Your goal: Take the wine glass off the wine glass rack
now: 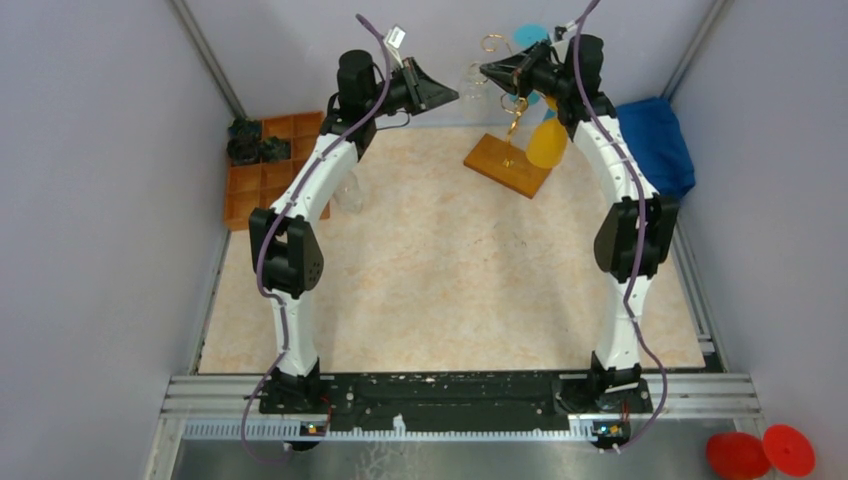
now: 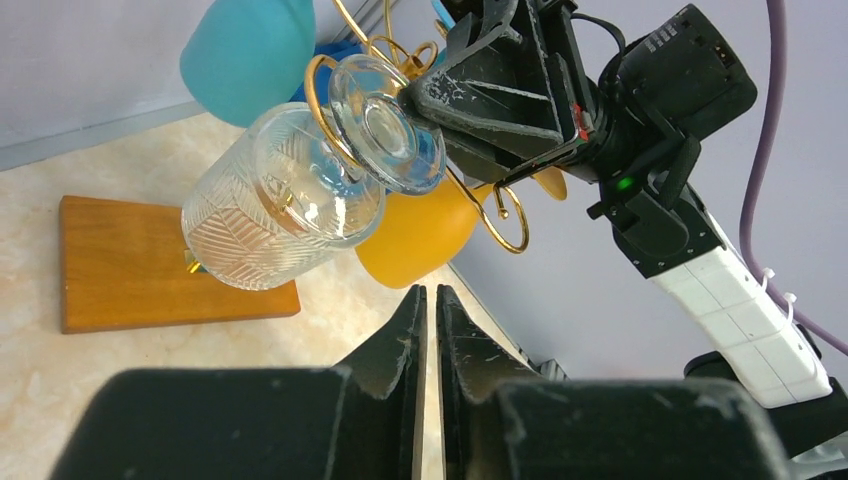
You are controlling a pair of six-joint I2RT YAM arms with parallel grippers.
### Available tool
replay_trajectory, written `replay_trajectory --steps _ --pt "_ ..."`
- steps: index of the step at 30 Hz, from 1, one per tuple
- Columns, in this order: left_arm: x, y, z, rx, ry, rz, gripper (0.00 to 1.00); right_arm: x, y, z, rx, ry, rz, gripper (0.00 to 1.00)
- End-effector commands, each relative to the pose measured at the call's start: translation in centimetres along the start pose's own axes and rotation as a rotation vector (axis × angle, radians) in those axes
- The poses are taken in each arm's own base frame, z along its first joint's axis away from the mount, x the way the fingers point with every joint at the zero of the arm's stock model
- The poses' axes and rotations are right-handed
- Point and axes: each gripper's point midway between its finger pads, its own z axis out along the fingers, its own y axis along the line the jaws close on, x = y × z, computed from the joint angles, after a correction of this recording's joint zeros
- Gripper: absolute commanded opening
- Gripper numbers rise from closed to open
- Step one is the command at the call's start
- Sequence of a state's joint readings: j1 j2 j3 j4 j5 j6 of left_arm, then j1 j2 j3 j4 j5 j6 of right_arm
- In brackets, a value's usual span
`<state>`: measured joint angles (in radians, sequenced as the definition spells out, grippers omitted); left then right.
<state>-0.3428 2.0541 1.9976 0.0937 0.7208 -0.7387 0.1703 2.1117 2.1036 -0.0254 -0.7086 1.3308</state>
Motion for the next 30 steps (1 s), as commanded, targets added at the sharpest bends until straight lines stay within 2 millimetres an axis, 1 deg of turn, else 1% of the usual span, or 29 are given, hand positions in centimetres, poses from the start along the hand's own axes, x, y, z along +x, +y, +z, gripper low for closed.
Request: replay_trajectory --steps 1,3,5,9,14,17,22,23,30 --pt "-1.1 -1.9 -0.5 0.011 -0.017 0.046 0.12 1.5 3.2 0.1 -0.054 0.053 -0.054 0.0" --pt "-1.1 -1.6 -0.5 0.005 -0.016 0.045 0.12 1.8 2.7 0.4 -0.04 0.058 -0.057 0.0" --pt "-1.0 -1.6 -0.6 0.005 -0.013 0.045 0.12 1.8 2.6 0.5 -0.047 0.055 -0.051 0.0" --pt "-0.8 -1.4 -0.5 0.003 -0.006 0.044 0.12 1.2 2.8 0.7 -0.049 0.022 -0.064 0.0" --pt "-0.6 -1.2 -0.5 0.002 -0.001 0.04 0.12 0.9 2.3 1.2 -0.034 0.013 -0.061 0.0" --pt "-0.5 -1.1 -0.4 0.004 0.002 0.039 0.11 0.4 2.9 1.2 -0.05 -0.018 -0.076 0.0" --pt "-0.3 -1.0 -0.4 0.004 0.009 0.036 0.11 0.6 3.4 1.3 -0.076 -0.036 -0.08 0.0" --pt "-0.3 -1.0 -0.4 0.004 0.009 0.035 0.11 0.7 3.9 1.1 -0.091 -0.044 -0.08 0.0" --pt "-0.3 -1.3 -0.5 0.012 0.011 0.035 0.11 0.8 5.2 0.4 -0.131 -0.084 -0.045 0.0"
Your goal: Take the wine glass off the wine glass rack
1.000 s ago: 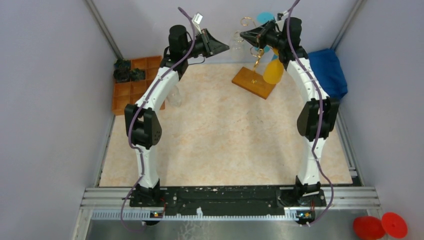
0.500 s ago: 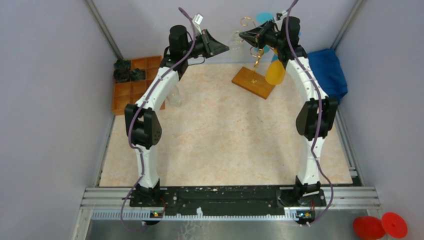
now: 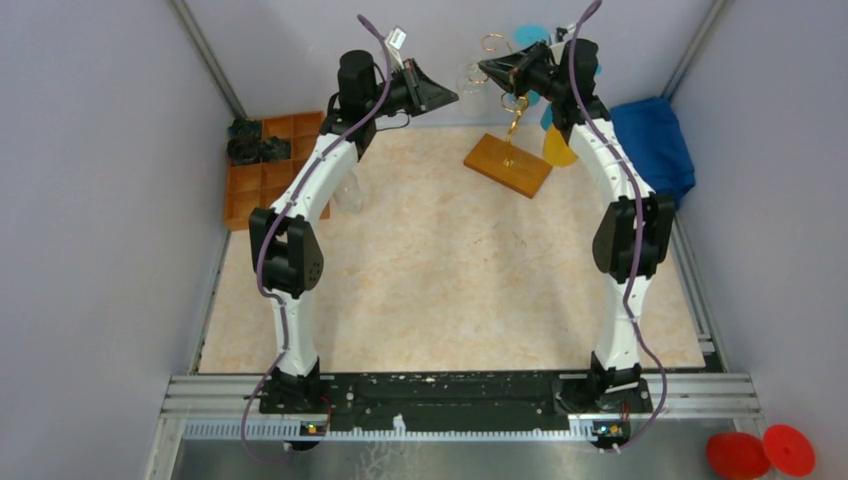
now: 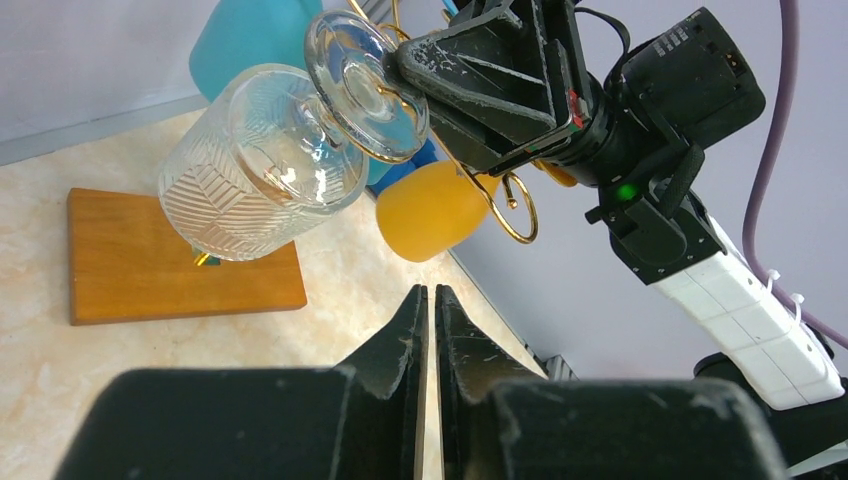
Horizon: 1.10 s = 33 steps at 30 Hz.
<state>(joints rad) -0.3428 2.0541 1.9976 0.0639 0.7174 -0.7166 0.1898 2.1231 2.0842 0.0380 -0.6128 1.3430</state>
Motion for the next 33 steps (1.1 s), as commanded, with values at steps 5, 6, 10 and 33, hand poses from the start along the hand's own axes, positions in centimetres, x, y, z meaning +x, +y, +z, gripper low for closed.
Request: replay_trajectory --steps 5,6,10,33 --pt "-0.7 -1.8 -0.6 0.028 -0.004 0.031 0.11 1.4 6.4 -1.2 -0.122 -0.029 -0.054 0.0" --pt "-0.6 -1.7 -0.6 0.026 -0.002 0.028 0.11 1.4 6.4 -1.2 -0.117 -0.028 -0.054 0.0" --pt "-0.5 -1.8 -0.6 0.031 0.001 0.026 0.1 1.2 6.9 -1.6 -0.133 -0.056 -0.069 0.0" --pt "-0.7 -2.6 -0.9 0.048 0.007 0.028 0.1 -0.4 10.7 -3.2 -0.149 -0.166 -0.163 0.0"
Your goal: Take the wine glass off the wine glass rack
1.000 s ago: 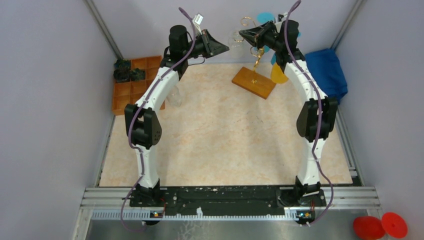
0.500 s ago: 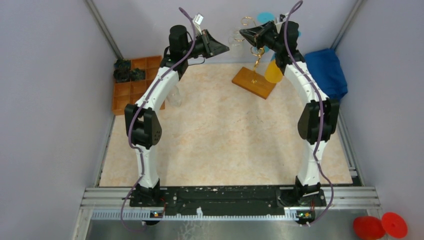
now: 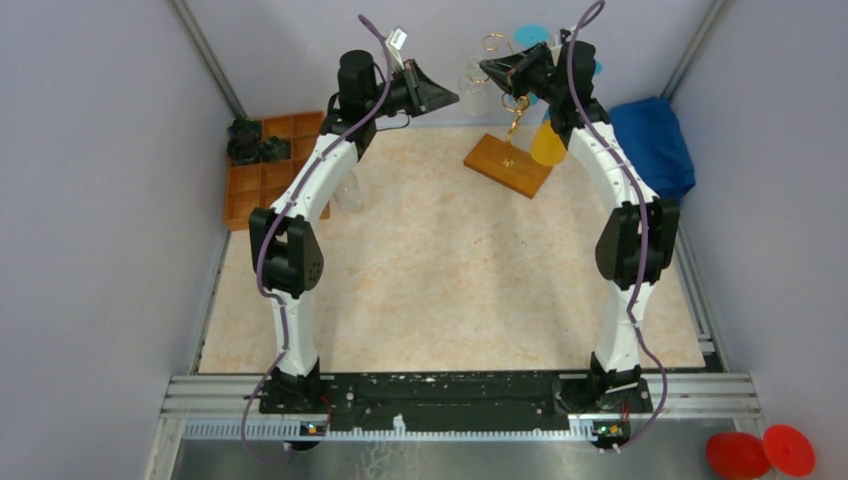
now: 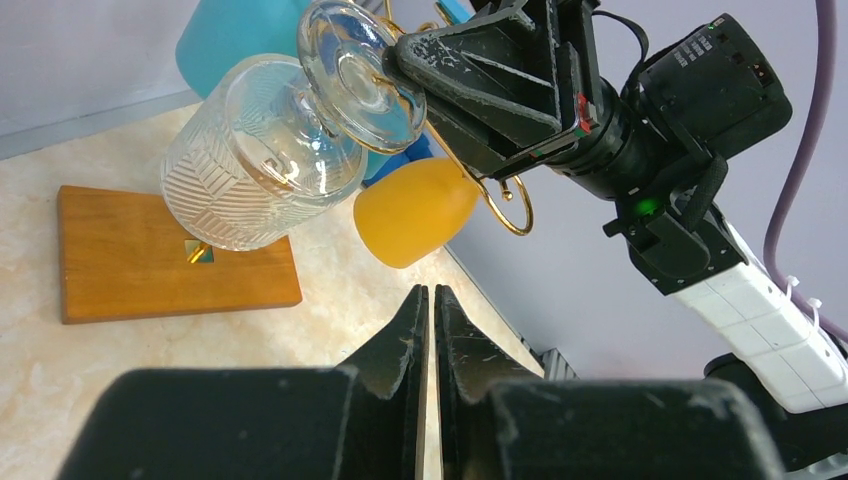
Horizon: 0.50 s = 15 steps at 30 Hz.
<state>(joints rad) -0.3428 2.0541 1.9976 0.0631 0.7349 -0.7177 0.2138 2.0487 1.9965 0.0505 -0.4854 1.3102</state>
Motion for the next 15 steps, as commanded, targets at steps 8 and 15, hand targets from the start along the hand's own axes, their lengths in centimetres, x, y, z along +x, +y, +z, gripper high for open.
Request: replay_trajectory --steps 8,15 --pt "-0.8 -2.6 -1.0 0.035 0.0 0.032 0.1 -2.3 11.0 -3.2 -0.18 -0.123 -0.137 0.0" --pt "-0.7 -2.5 -1.0 0.031 0.002 0.035 0.1 -2.6 10.4 -3.1 -0.159 -0.116 -0.129 0.0"
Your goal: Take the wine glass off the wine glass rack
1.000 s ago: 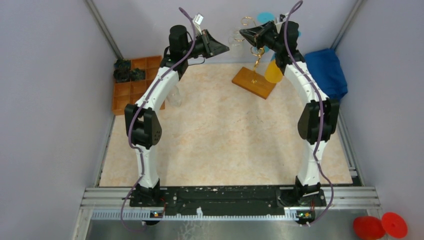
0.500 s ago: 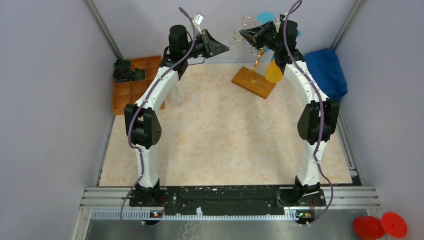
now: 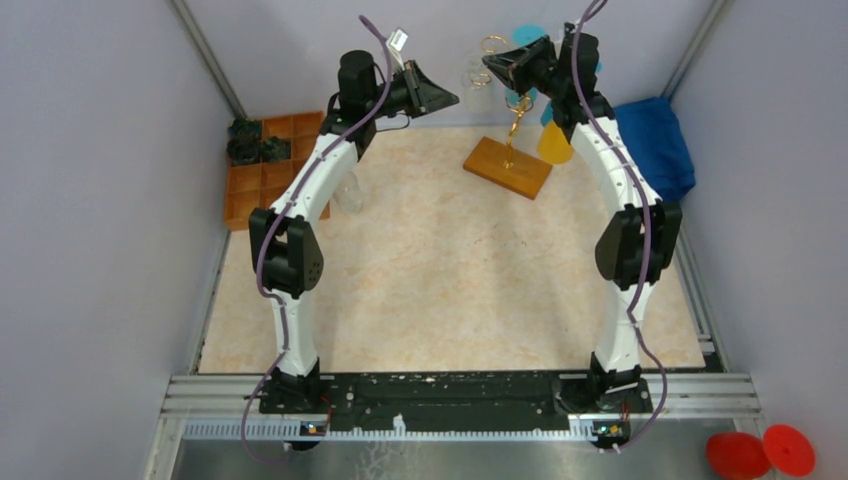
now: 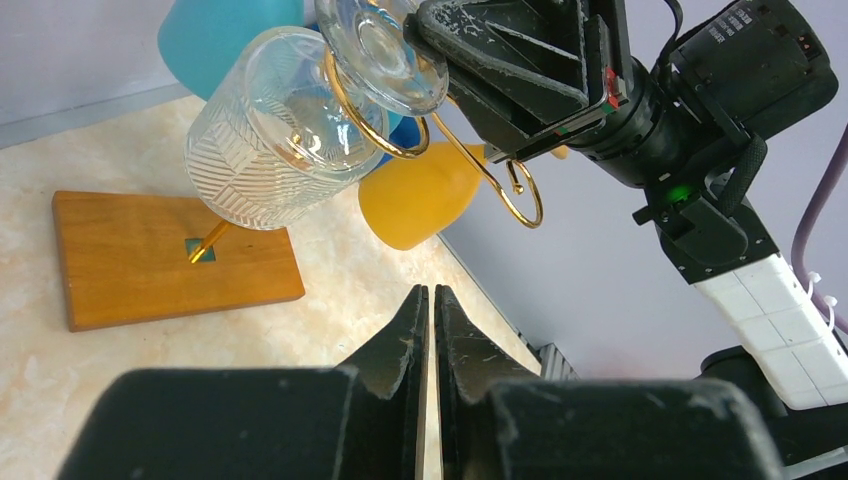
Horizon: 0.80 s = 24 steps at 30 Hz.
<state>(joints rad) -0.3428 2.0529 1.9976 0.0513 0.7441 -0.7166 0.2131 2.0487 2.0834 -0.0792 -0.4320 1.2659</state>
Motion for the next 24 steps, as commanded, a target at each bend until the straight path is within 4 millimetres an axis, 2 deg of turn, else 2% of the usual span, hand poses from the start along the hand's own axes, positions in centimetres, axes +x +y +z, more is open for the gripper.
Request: replay_trajectory --steps 1,9,14,24 --pt "-0.9 -2.5 -0.9 0.03 -0.009 0.039 0.1 -2.0 9.2 -3.2 -0.208 -0.085 -0.096 0.0" --pt "-0.5 -2.3 -1.0 0.03 0.002 0.033 0.1 -2.8 8.6 -4.4 -0.172 -0.137 -0.11 0.0" --pt "-0.5 -2.5 -1.2 0.03 -0.001 0.034 0.1 -2.3 8.0 -5.3 -0.173 -0.135 -0.095 0.0" --pt "-0.4 -2.4 -1.1 0.028 0.003 0.025 0.1 -1.8 9.6 -6.8 -0.224 -0.119 -0.104 0.0"
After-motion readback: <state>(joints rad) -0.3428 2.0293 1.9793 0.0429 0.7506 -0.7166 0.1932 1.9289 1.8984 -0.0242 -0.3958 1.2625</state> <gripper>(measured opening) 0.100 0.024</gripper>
